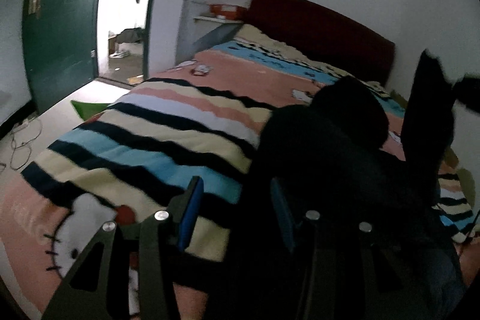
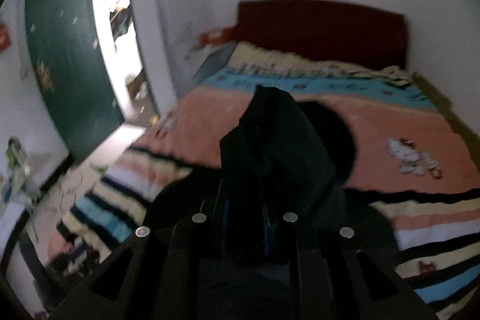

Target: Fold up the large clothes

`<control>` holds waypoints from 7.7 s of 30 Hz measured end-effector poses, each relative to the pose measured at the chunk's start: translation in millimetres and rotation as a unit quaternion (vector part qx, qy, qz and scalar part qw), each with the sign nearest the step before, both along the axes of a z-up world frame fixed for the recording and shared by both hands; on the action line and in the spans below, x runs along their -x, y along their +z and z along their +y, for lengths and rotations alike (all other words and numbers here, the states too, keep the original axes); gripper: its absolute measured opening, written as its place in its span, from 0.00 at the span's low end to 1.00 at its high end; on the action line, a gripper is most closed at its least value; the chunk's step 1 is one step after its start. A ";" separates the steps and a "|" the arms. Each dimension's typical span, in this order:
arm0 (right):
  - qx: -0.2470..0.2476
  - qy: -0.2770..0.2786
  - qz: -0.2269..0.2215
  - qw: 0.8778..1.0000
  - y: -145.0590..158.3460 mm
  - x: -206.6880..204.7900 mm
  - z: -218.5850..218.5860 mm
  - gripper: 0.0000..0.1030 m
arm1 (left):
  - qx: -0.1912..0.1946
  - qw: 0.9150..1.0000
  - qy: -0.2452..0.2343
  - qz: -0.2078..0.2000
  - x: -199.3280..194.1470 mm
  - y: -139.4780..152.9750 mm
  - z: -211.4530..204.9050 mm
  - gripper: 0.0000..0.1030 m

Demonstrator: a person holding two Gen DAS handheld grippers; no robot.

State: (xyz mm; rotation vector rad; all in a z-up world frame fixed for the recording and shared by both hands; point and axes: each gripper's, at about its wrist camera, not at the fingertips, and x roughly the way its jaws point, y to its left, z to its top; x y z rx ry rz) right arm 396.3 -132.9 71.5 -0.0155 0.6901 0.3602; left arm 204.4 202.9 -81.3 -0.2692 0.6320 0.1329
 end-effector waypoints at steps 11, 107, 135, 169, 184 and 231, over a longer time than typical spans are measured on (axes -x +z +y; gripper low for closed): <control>0.077 0.035 0.108 0.991 -129.1 10.6 100.0 0.30 | -0.012 0.999 0.028 0.010 22.7 0.7 31.6 0.43; -0.028 -0.087 0.073 0.993 -188.5 -348.3 -136.5 0.10 | -0.087 0.964 -0.241 0.072 -486.7 -11.0 -250.1 0.10; -0.129 -0.023 0.036 0.991 -154.2 88.4 -166.5 0.09 | -0.034 0.942 -0.334 -0.004 -51.8 -0.1 -165.7 0.09; -0.034 -0.073 0.074 0.994 -176.1 129.3 -168.0 0.57 | -0.139 0.951 -0.274 0.033 -14.8 -12.9 -148.4 0.56; -0.035 -0.058 0.010 0.998 -66.9 20.9 -144.9 0.57 | -0.027 0.975 -0.222 0.011 -155.9 93.1 -139.1 0.56; 0.047 -0.022 0.112 0.992 -202.7 58.7 -99.3 0.57 | -0.128 0.956 -0.248 0.088 -103.7 -50.7 -212.0 0.67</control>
